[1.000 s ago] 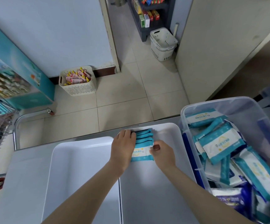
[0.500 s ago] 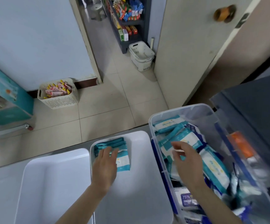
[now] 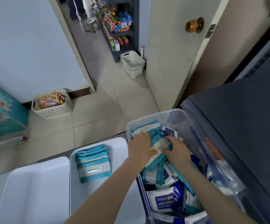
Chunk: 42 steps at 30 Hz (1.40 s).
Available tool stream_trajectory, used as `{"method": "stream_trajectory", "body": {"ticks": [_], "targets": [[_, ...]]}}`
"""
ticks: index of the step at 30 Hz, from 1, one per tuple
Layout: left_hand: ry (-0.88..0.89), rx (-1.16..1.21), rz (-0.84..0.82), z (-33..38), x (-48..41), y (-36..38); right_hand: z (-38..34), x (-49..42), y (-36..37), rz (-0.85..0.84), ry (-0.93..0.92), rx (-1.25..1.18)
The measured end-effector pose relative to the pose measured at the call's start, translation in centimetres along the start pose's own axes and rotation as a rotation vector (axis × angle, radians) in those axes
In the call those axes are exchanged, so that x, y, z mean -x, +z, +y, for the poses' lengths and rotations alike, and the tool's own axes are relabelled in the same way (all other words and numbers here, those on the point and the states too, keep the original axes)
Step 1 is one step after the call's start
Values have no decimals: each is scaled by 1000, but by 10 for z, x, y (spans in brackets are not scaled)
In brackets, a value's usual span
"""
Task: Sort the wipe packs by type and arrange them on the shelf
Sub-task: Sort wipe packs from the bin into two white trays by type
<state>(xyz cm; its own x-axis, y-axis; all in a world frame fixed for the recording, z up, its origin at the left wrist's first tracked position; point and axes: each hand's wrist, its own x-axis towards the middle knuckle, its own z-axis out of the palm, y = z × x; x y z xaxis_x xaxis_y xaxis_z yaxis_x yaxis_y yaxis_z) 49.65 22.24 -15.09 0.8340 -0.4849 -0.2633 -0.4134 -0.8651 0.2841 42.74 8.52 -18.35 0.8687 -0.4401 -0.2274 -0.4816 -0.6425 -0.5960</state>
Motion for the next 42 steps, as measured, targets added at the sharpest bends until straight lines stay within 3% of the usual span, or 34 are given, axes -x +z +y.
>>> {"method": "stream_trajectory", "body": {"ticks": [3,7,16,24,31,35,42], "targets": [[-89,53,-25,2,-5,10,10,0,-8,-3,-32,-82],[-165,115,-25,4,-2,18,46,13,-31,70,112,-105],[-231,146,-24,16,13,22,81,40,-34,-170,161,74],[-417,671,276,-5,45,-5,79,37,-36,-96,169,25],[-594,879,409,-36,85,-11,59,46,-46,14,135,79],[-644,923,431,-43,105,-4,33,52,-58,71,16,77],[-677,948,475,-58,122,-7,-25,-6,-49,-60,-347,265]]}}
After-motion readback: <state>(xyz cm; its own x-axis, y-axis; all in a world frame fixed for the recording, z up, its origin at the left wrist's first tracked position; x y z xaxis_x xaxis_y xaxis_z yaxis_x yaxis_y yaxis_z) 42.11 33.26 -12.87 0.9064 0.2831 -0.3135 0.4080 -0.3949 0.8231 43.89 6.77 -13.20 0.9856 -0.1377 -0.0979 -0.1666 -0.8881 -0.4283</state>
